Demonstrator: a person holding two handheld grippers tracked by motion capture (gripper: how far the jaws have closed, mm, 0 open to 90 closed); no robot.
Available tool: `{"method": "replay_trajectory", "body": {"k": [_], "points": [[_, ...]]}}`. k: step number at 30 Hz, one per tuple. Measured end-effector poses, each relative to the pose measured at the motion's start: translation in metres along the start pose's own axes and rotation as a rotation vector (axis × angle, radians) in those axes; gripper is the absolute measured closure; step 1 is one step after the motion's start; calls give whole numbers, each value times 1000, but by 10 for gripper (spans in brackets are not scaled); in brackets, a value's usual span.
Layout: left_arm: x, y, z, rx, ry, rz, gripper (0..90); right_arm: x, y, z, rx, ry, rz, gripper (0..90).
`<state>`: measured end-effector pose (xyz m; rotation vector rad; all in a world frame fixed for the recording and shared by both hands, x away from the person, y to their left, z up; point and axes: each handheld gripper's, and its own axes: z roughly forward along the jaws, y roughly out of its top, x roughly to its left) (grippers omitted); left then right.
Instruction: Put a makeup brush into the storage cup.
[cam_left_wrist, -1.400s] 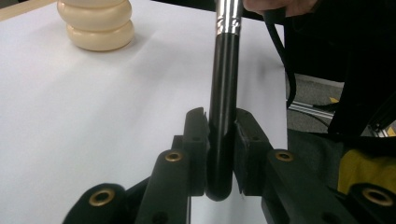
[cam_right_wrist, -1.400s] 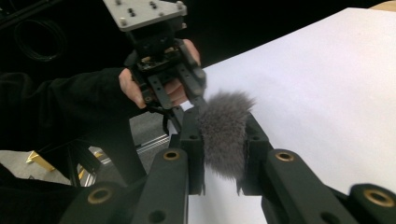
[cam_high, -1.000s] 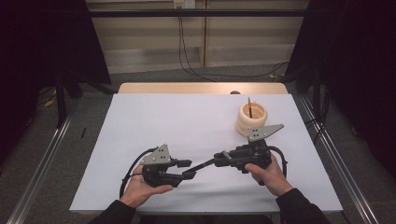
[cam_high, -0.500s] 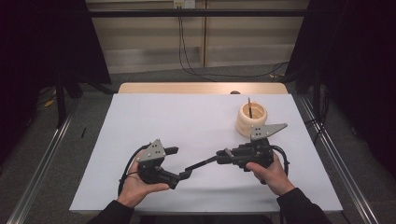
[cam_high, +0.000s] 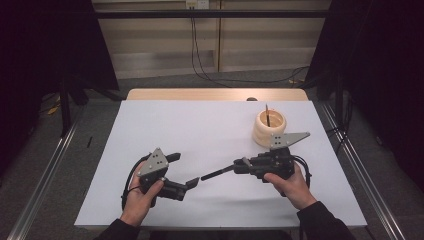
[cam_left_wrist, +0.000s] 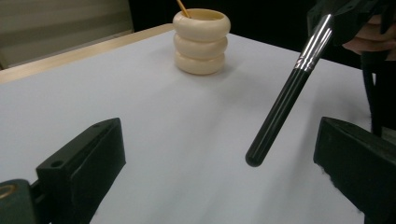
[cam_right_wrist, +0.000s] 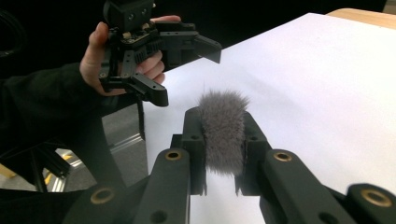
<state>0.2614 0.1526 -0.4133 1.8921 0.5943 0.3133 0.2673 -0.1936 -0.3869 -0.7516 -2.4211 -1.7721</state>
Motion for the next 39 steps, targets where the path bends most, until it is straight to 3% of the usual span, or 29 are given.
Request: {"method": "replay_trajectory", "body": {"k": [3, 4, 8, 13, 17, 19, 22, 26, 33, 36, 39], "points": [[0, -3, -5, -13, 15, 3, 20, 0, 0, -1, 4, -20, 1, 771], [1, -5, -8, -11, 39, 6, 19, 0, 0, -2, 5, -26, 4, 771], [3, -12, -16, -34, 27, -8, 15, -1, 0, -3, 14, -44, 9, 771], [4, -19, -26, -30, 80, -49, 15, -4, 0, -5, 23, -57, 18, 771], [5, -23, -30, -27, 101, -51, 14, -4, 1, -8, 17, -77, 12, 771], [6, -25, -32, -22, 88, -42, 16, -6, 2, -9, 22, -89, 19, 771], [6, -28, -35, -16, 124, -45, 15, -8, 2, -13, 19, -104, 23, 771], [3, -33, -36, -12, 119, -56, 16, -10, 3, -17, 15, -131, 33, 771], [7, -37, -46, -48, 129, -91, 18, -16, 4, -29, 9, -181, 50, 771], [9, -39, -50, -64, 149, -84, 18, -19, 5, -33, -6, -190, 71, 771], [11, -42, -50, -68, 162, -107, 15, -21, 6, -34, 5, -209, 77, 771]]}}
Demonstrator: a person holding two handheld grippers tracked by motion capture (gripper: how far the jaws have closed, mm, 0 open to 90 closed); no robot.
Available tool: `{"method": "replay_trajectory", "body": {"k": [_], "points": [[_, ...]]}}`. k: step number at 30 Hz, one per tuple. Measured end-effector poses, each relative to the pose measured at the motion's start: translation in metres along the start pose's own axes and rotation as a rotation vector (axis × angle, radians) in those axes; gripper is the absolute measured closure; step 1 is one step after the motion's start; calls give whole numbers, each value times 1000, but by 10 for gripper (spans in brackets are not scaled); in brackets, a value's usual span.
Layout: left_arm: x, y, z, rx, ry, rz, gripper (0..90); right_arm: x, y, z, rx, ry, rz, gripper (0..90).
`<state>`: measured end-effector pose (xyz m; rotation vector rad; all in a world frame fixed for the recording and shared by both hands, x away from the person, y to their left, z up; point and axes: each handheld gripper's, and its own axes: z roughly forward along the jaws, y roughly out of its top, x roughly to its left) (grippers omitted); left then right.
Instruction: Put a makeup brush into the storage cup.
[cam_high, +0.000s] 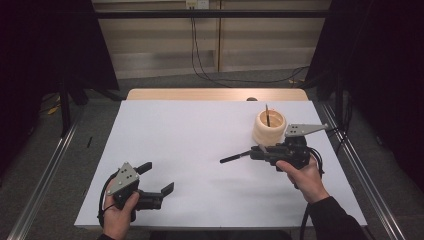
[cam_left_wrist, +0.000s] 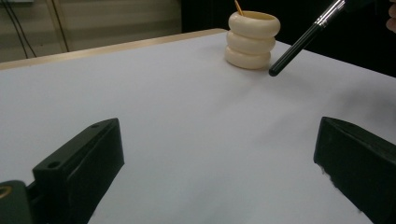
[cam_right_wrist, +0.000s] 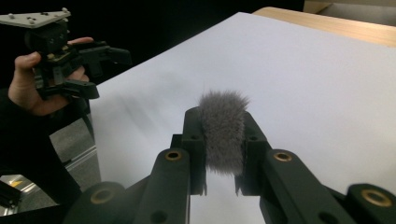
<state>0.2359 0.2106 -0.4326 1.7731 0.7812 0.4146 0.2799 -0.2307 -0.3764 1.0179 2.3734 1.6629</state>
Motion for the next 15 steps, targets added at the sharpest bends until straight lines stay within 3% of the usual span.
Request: {"method": "replay_trajectory", "body": {"k": [15], "points": [[5, -2, -4, 4, 41, -3, 14, -9, 19, -20, 14, -73, -10, 770]]}}
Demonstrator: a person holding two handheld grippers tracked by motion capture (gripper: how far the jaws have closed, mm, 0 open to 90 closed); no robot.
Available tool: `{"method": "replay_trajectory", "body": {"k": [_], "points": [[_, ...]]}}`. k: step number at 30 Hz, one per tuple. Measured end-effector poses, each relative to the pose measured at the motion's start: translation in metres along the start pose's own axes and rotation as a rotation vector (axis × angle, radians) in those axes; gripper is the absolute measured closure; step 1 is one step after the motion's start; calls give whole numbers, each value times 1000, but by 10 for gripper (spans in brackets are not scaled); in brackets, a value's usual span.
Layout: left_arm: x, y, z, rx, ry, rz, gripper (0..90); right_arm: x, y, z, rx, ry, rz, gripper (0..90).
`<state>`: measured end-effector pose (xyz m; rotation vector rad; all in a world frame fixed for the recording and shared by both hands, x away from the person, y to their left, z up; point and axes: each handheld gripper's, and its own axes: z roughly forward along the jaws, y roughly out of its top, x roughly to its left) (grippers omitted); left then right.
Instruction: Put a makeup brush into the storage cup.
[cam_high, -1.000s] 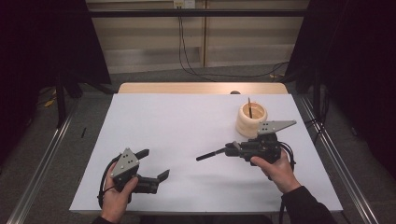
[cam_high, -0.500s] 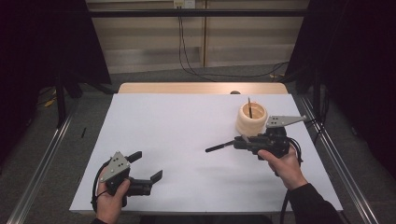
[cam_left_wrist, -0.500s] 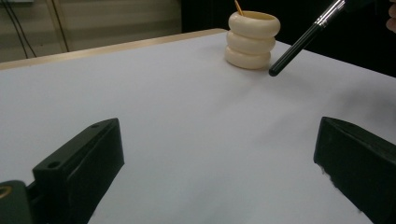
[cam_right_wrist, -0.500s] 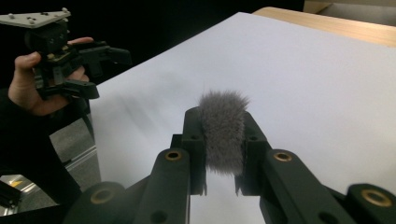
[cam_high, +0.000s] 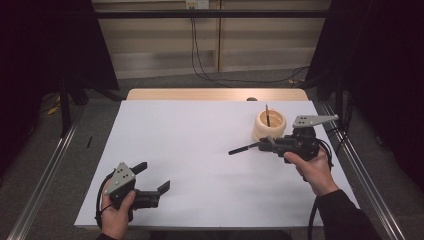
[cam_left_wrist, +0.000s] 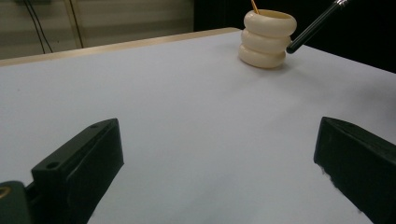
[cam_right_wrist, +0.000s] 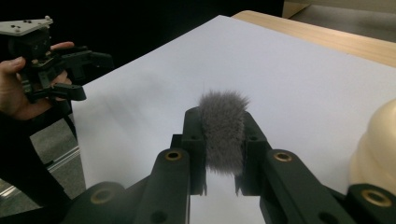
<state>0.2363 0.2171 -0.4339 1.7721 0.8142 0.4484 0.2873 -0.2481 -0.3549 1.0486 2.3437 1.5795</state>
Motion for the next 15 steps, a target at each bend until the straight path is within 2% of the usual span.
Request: {"method": "replay_trajectory", "body": {"k": [3, 4, 11, 15], "points": [[0, -2, -2, -4, -6, -10, 14, -3, 4, -5, -2, -22, 1, 771], [1, -2, -3, -1, -1, -1, 13, -5, 5, -7, -3, -31, 0, 771], [1, -2, -4, -4, 4, -4, 13, -12, 15, -23, -27, -70, -11, 771], [1, -2, -4, 0, 0, -5, 13, -18, 21, -29, -33, -87, 0, 771]]}}
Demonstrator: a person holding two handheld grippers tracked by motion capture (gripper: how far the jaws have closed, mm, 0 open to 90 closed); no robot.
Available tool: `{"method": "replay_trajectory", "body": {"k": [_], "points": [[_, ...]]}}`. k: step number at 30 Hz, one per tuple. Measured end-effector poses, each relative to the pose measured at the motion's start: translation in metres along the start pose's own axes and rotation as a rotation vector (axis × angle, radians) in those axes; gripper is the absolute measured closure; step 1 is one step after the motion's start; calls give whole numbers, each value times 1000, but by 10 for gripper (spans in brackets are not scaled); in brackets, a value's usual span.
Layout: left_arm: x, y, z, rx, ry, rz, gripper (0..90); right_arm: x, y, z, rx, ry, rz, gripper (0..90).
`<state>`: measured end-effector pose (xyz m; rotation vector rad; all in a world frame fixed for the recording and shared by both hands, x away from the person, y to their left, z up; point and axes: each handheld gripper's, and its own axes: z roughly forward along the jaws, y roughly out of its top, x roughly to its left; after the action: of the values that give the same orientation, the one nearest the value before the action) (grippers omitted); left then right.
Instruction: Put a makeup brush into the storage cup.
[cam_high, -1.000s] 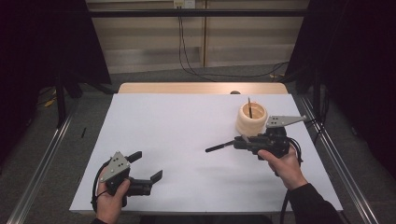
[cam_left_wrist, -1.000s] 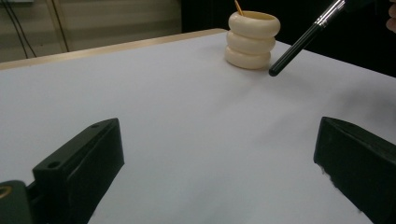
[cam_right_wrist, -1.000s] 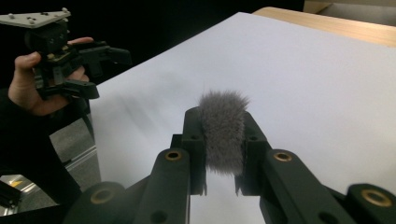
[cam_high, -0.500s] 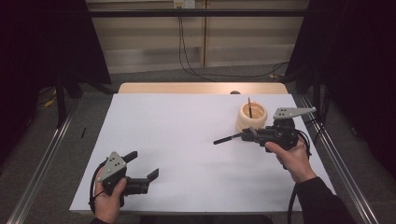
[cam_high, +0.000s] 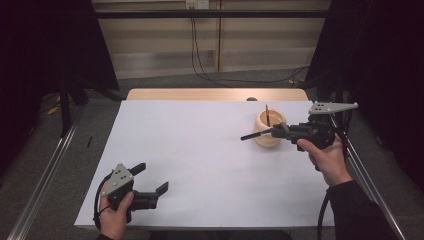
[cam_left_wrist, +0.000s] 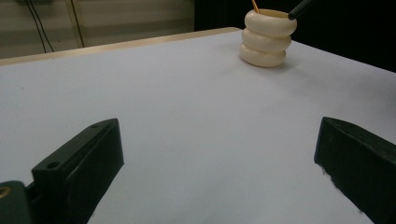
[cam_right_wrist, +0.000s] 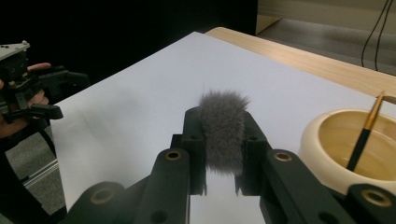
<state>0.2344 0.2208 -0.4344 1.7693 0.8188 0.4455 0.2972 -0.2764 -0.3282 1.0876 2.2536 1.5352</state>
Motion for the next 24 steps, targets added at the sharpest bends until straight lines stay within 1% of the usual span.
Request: {"method": "replay_trajectory", "body": {"k": [1, 3, 5, 11, 13, 15, 16, 17, 18, 21, 24], "points": [[0, 0, 0, 0, -5, 7, 16, -2, 2, -1, 1, -4, 2, 771], [0, 0, 0, -4, -14, 7, 17, -4, 5, -3, 2, -16, -3, 771], [0, 0, 0, -3, -8, 3, 17, -7, 9, -4, 3, -24, 0, 771], [0, 0, -1, -7, -9, -1, 15, -18, 18, -5, 42, -70, 9, 771], [1, 0, -1, -10, -12, 6, 15, -22, 20, -7, 39, -79, 17, 771], [0, 0, -1, -5, -8, -2, 14, -25, 23, -9, 40, -90, 19, 771], [0, 0, -1, -6, -3, 1, 13, -26, 24, -9, 42, -99, 15, 771], [0, 0, 0, -7, -2, 8, 11, -26, 26, -10, 42, -120, 6, 771], [0, 0, 0, -8, -8, 14, 11, -28, 27, -10, 44, -121, 3, 771], [-1, 1, 0, -16, -17, 24, 11, -32, 32, -10, 57, -142, 16, 771], [0, 1, 0, -14, -14, 17, 12, -37, 35, -11, 59, -159, 17, 771]]}}
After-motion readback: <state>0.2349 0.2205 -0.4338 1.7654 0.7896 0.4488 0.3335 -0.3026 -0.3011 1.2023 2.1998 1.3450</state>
